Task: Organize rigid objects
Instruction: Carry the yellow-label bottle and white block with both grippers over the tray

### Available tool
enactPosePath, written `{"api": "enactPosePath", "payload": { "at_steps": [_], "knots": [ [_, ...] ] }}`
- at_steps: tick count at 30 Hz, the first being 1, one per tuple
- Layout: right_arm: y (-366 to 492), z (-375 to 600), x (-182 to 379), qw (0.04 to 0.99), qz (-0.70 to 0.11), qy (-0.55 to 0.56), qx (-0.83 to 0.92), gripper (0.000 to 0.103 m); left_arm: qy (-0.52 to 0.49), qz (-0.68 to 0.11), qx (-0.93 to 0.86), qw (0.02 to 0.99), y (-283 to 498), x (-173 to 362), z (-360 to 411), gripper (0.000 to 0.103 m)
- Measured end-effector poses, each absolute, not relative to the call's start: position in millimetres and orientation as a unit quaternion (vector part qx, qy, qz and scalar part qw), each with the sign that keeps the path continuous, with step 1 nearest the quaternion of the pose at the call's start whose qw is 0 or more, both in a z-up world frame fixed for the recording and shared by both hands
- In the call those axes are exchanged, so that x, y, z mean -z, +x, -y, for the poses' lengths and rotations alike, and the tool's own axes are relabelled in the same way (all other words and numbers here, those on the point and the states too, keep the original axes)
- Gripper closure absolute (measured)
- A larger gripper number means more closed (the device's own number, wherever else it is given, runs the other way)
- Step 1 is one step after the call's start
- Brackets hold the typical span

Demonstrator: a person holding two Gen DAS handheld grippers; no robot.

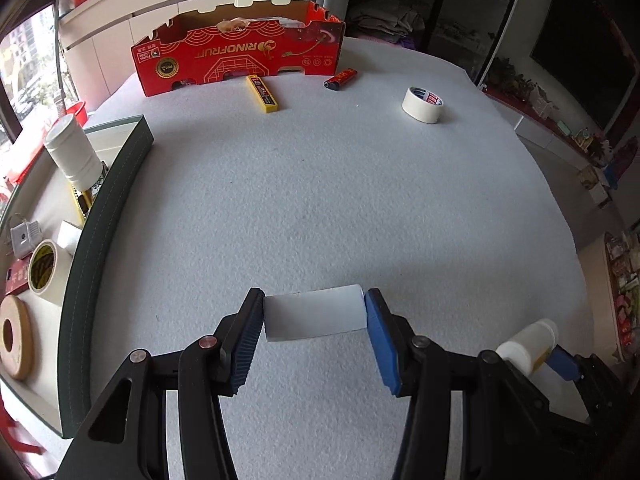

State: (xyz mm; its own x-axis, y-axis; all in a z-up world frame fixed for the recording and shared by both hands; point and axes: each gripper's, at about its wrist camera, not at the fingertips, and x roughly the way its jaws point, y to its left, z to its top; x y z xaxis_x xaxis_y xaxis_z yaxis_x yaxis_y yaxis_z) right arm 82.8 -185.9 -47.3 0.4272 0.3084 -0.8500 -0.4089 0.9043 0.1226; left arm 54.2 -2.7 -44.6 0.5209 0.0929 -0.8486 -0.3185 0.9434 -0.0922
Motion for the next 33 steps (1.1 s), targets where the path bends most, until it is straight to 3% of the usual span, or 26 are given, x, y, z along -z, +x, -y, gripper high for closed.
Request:
{"api": "enactPosePath", "payload": {
  "at_steps": [14, 33],
  "knots": [
    [45, 155, 14, 0.857, -0.456, -0.083, -0.225, 0.038, -0.136, -0.434, -0.102, 0.885, -8, 24, -8, 0.048],
    [17, 35, -105, 0.853, -0.349, -0.117, -0.37, 0.038, -0.187, -0.286, -0.121, 0.932, -83, -108, -94, 0.048]
  ]
}}
